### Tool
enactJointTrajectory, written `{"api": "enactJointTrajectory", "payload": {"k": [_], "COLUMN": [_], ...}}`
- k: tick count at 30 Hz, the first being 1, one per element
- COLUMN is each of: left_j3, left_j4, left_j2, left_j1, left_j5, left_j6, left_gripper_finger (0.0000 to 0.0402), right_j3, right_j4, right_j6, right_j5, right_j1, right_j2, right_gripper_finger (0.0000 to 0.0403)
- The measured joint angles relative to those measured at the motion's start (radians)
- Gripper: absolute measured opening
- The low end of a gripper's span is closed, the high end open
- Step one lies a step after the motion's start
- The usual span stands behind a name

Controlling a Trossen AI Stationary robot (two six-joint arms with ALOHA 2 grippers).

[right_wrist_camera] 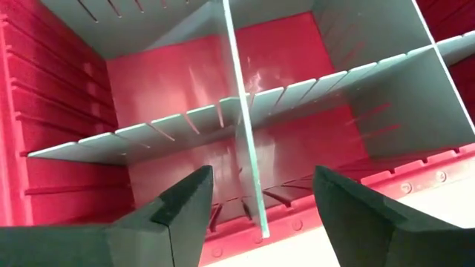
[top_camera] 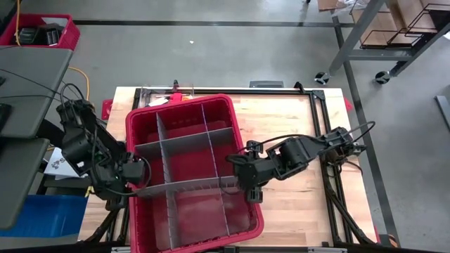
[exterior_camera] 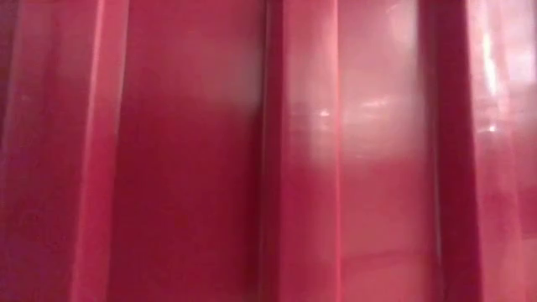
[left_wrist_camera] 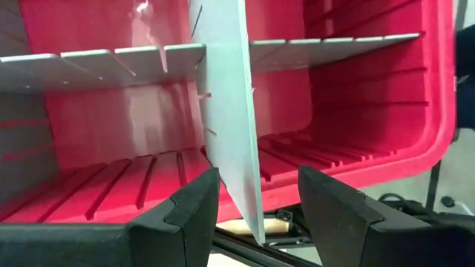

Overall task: Sort blocks
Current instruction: Assemble the bin divider into the red bin

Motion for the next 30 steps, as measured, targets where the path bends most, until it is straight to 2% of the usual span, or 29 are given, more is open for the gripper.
{"api": "enactJointTrajectory", "payload": {"k": [9,13,18,21,26,27,30], "left_j3": [0.0,0.0,0.0,0.0,0.0,0.0,0.0], "left_j4": [-0.02,-0.021,-0.018,-0.019,-0.022,-0.022,-0.022], "left_j2": [0.047,0.056,0.057,0.057,0.059,0.059,0.06], "left_j1": [0.002,0.002,0.002,0.002,0.002,0.002,0.002], "left_j5": [-0.008,-0.004,-0.008,-0.01,-0.012,-0.012,-0.012], "left_j6": [-0.017,-0.017,-0.025,-0.033,-0.033,-0.028,-0.018], "left_gripper_finger": [0.018,0.018,0.018,0.018,0.018,0.018,0.018], "right_j3": [-0.001,-0.001,-0.001,-0.001,-0.001,-0.001,0.0], "right_j4": [-0.016,-0.01,-0.019,-0.026,-0.05,-0.051,-0.048], "right_j6": [0.023,0.025,0.034,0.023,-0.016,-0.015,-0.013], "right_j5": [-0.026,-0.119,-0.139,-0.181,-0.255,-0.256,-0.277], "right_j1": [-0.025,-0.05,-0.063,-0.072,-0.072,-0.074,-0.075], "right_j2": [0.022,0.042,0.057,0.068,0.108,0.113,0.115], "right_gripper_finger": [0.0225,0.0225,0.0215,0.0171,0.0032,0.0017,0.0009]}}
